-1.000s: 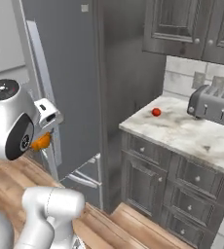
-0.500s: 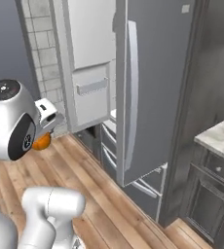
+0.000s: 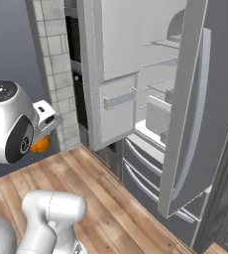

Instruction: Place the liquor on the top shelf of the fridge to keep it out of children's reach, and place the orange and tomato on lower shelves for easy access.

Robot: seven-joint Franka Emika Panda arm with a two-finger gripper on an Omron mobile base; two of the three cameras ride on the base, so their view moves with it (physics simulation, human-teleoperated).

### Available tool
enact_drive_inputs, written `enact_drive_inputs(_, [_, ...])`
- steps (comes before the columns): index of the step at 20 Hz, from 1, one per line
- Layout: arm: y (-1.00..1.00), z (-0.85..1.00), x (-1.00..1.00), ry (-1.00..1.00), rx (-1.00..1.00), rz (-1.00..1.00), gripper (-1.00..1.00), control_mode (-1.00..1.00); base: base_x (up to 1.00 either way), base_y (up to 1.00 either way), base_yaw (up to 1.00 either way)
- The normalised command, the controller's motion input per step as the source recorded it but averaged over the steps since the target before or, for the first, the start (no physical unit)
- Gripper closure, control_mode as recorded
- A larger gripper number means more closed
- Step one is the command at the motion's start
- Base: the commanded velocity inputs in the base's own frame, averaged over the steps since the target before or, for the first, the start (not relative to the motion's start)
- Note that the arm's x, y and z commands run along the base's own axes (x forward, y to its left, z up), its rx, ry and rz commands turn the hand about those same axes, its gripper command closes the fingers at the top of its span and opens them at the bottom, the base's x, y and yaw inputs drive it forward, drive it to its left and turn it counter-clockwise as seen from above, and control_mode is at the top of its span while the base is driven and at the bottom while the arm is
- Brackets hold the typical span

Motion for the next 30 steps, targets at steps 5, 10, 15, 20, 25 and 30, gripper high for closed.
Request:
enact_drive_inputs(5, [0.00,0.00,0.00,0.00,0.00,0.00,1.00,1.00,0.45,0.08,-0.36])
enact_drive_inputs(10, [0.00,0.00,0.00,0.00,0.00,0.00,1.00,1.00,0.40,0.00,-0.43])
enact_drive_inputs(15, [0.00,0.00,0.00,0.00,0.00,0.00,1.00,1.00,0.51,0.18,-0.46])
enact_drive_inputs(20, [0.00,0.00,0.00,0.00,0.00,0.00,1.00,1.00,0.59,0.51,-0.42])
enact_drive_inputs(25, [0.00,0.00,0.00,0.00,0.00,0.00,1.00,1.00,0.64,0.52,-0.36])
enact_drive_inputs(30, [0.00,0.00,0.00,0.00,0.00,0.00,1.00,1.00,0.66,0.21,-0.29])
